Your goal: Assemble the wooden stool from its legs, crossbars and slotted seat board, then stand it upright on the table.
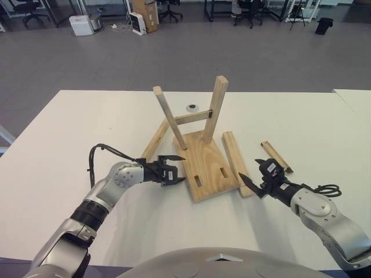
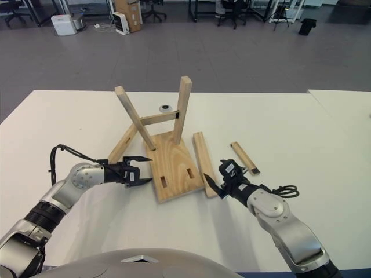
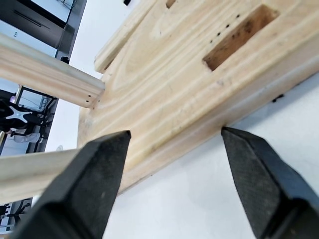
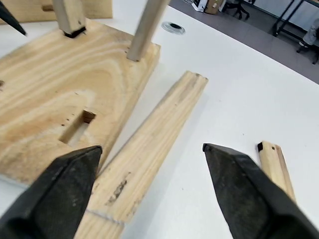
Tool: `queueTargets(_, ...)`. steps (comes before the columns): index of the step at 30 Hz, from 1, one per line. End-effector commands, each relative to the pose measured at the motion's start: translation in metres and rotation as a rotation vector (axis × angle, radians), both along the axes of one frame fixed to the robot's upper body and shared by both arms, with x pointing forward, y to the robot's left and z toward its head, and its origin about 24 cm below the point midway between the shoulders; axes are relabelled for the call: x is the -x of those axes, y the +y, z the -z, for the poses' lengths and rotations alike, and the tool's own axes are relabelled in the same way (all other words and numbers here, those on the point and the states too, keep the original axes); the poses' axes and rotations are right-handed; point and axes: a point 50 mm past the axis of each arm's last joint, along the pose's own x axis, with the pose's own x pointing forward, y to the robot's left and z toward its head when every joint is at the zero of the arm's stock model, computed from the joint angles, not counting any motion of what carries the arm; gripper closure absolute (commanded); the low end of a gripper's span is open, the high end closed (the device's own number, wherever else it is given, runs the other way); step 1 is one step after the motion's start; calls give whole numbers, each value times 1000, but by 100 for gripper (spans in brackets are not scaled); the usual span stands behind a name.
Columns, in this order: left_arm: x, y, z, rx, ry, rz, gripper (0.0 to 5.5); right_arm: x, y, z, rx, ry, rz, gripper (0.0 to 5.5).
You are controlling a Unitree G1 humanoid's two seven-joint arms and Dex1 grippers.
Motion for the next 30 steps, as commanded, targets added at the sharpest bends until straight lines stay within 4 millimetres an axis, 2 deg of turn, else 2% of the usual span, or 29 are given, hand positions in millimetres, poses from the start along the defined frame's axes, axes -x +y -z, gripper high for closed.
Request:
queueTargets(1, -2, 2, -1, -19, 4, 3, 215, -4, 10, 20, -58, 73, 88, 169)
queueTargets(3, -2, 4, -1, -28, 10, 2, 215, -3, 15, 30, -83, 102, 120, 169)
queueTargets(6, -1, 6, -1, -32, 17, 2, 215, -6, 22, 31, -88, 89, 136, 169)
queueTargets(10, -4, 6, -4, -31, 12, 4, 215, -11, 23, 39, 76, 102, 93, 169)
queueTargets(13, -5, 10, -6, -41, 8, -1, 215, -8, 15, 48, 194, 149, 82, 169)
queueTargets(16, -6, 16, -8, -50, 4, -19, 215, -2, 7, 54, 241, 181, 70, 226)
queueTargets(23, -21, 41, -29, -24, -32, -121, 215, 15, 0, 75, -153, 398, 274, 342)
queueTargets(26, -23, 41, -45, 76, -19, -132, 215, 17, -4, 77, -201, 414, 311, 343)
queueTargets(28, -29, 38, -70, 217, -22, -149, 215, 5, -7, 63, -441, 372, 406, 343)
queueTargets(30, -37, 33, -102, 405, -9, -164, 215, -19, -16, 27, -841, 227, 476, 343)
